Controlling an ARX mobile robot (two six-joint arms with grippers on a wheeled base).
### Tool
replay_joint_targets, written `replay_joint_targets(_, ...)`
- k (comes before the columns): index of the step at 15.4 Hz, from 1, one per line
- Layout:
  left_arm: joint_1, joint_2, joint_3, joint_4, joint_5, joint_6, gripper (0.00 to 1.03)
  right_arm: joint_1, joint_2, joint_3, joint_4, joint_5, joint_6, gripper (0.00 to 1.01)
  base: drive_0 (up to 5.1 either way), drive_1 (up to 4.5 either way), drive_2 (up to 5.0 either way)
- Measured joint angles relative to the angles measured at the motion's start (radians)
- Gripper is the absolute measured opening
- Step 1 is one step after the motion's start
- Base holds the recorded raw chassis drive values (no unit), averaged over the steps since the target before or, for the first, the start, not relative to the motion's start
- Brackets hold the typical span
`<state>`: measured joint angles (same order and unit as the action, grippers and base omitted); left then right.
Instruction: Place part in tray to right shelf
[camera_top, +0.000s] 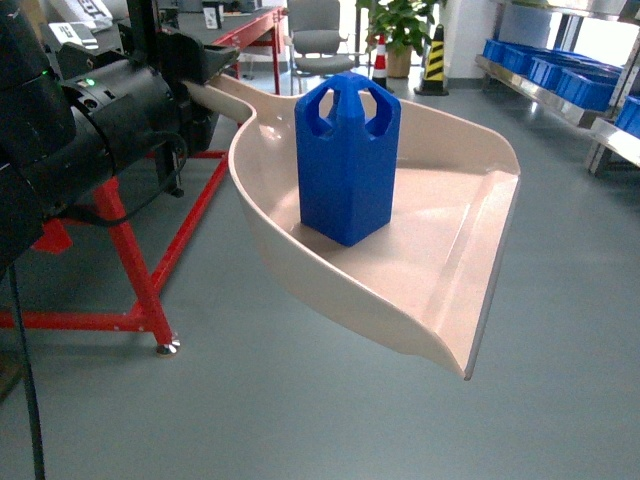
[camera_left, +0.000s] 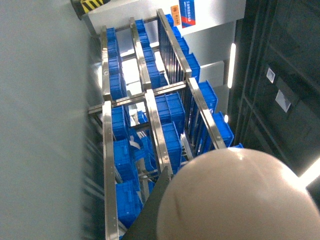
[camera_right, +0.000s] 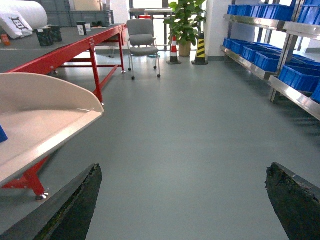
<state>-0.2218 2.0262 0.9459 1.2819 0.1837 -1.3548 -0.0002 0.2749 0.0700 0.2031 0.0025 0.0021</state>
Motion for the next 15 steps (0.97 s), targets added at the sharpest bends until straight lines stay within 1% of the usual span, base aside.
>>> replay_joint_targets(15,-0.003,0.0,-0.001,-0.002,-0.001,0.0,0.12,0.0,0.003,0.0,-0.001,0.0,0.0,0.98,0.0,4.18,-4.3)
